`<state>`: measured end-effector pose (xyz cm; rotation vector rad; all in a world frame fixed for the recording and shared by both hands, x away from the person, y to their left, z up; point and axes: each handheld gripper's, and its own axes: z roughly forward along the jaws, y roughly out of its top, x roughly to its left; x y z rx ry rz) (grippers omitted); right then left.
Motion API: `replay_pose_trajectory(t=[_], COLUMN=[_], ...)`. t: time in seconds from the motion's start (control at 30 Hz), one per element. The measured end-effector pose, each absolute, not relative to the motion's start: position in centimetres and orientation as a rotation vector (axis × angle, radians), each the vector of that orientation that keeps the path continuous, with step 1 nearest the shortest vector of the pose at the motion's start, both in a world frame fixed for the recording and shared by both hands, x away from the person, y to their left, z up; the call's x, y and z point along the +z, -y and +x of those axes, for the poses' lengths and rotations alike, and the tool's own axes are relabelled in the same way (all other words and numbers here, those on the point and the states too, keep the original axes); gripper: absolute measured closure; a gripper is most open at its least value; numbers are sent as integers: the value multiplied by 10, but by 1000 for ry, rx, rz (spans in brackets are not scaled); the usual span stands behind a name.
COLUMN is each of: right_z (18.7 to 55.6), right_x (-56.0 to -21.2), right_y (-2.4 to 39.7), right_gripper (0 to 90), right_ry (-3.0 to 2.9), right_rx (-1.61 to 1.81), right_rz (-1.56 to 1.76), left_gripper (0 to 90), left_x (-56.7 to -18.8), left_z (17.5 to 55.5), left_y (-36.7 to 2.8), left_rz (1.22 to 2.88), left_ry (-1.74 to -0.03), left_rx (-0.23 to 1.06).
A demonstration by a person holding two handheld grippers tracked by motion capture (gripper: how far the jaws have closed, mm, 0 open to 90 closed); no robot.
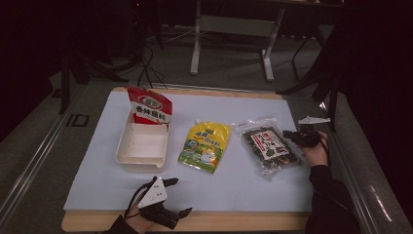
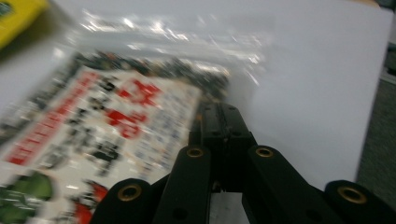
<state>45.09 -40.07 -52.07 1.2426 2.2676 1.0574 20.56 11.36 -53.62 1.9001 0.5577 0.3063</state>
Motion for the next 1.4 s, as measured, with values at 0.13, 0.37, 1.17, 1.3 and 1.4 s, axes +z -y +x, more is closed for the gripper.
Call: replay_pose_trajectory(t=[0.13,0.37,1.17,1.3,1.4], right_z=[454,462,430,420,415], right_x=[-527,-537,-540,-542,-541], right_y=[409,415,380,376,374], right_gripper=[900,900,900,900,900], right_ry=[-2239,-2227,-2381,-2421,-2429], right_rx=[1045,1016,986,1041,1031], right_rz=[1267,1328,1259,1255,1260], left_gripper=[21,21,21,21,21], left_x=[-537,-537,-535,-535,-535], left_z=[206,207,206,206,206], left_y=[-114,-113,-111,-110,-109], left_rz=[1901,1905,1904,1908,1913], left_ry=[-565,-564,-549,-541,-534], left_rx=[305,303,305,304,307])
